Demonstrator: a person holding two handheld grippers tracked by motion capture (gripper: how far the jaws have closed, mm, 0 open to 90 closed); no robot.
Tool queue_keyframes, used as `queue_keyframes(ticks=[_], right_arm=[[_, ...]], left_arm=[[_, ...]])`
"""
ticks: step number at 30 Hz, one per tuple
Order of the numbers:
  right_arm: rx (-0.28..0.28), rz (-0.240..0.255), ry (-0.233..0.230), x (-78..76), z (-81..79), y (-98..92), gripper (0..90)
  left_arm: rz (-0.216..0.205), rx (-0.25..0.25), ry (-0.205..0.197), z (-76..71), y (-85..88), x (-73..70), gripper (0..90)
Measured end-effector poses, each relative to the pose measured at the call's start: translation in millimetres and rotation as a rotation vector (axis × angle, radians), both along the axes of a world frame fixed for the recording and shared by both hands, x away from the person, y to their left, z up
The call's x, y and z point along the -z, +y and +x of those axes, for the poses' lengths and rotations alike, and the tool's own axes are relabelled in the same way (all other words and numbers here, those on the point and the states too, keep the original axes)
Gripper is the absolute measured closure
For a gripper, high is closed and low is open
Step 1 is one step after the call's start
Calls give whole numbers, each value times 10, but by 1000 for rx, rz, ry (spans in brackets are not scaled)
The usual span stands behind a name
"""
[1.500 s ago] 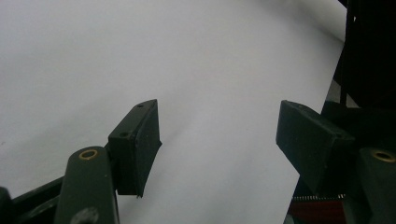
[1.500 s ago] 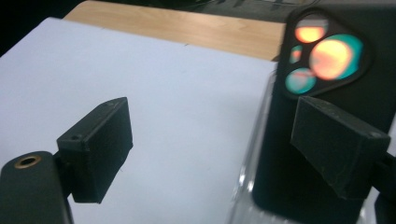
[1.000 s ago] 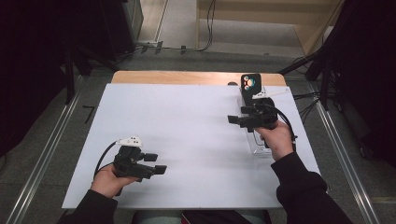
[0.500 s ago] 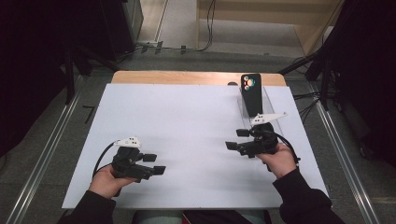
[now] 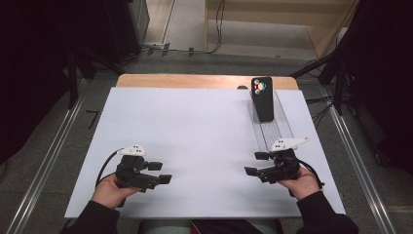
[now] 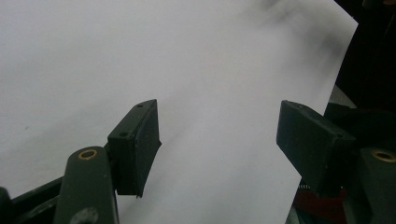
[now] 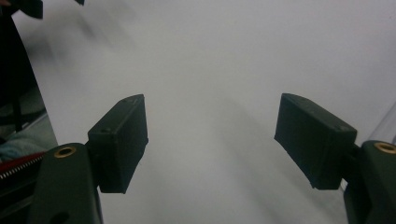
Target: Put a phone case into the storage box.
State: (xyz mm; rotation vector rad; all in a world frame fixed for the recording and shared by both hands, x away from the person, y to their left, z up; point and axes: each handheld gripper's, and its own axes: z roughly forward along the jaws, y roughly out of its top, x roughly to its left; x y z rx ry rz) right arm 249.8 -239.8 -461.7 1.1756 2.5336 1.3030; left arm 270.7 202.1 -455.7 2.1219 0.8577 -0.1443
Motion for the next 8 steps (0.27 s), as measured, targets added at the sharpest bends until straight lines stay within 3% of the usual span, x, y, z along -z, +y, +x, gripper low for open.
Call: queue_keyframes(ticks=[8], right_arm=[[-2,-11,29,115,-28,-62,232]], left_arm=[[-2,4,1,-11,-3,5,297]])
